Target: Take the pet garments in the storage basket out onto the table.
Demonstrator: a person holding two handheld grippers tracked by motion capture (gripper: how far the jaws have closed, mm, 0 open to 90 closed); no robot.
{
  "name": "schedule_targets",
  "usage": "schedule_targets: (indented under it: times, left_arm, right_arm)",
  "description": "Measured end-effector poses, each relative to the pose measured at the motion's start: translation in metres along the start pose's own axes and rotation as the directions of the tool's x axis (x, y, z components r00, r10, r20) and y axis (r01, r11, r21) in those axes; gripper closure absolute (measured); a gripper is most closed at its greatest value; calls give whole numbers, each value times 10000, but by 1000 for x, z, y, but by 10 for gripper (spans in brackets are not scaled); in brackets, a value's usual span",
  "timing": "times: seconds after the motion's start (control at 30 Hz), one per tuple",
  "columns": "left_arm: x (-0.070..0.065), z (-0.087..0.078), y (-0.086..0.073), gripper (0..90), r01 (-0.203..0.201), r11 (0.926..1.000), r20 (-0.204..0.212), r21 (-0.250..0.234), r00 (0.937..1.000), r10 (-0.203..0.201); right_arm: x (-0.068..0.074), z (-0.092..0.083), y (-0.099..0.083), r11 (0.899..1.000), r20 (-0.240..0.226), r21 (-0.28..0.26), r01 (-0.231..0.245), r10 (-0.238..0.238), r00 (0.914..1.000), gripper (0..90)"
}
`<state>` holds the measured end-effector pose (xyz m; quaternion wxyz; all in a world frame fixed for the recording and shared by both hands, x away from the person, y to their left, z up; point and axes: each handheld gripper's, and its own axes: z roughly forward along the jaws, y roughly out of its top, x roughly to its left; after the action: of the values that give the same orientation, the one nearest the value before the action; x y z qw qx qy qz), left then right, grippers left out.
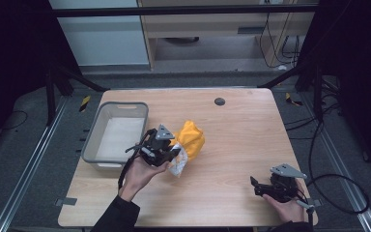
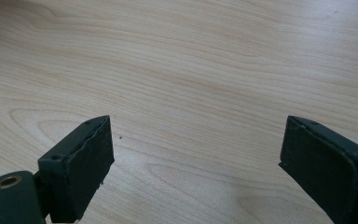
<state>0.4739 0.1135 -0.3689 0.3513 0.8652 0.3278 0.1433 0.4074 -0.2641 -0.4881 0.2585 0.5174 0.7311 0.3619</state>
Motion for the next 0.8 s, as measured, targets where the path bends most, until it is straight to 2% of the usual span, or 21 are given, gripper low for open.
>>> schedule_targets:
  times: [0.4,0.8]
  left_arm:
    - [-2,19,-4,820,30,9998,227,188,9997,-34]
    - [-10,41,-10,820,-192,9983,435,556,9989,168]
  right_arm:
    - [0,0,0,10000,-35,-21,-19,18,10000,94]
    - [-1,0,-1,10000,-4,-35,21,-21,10000,91]
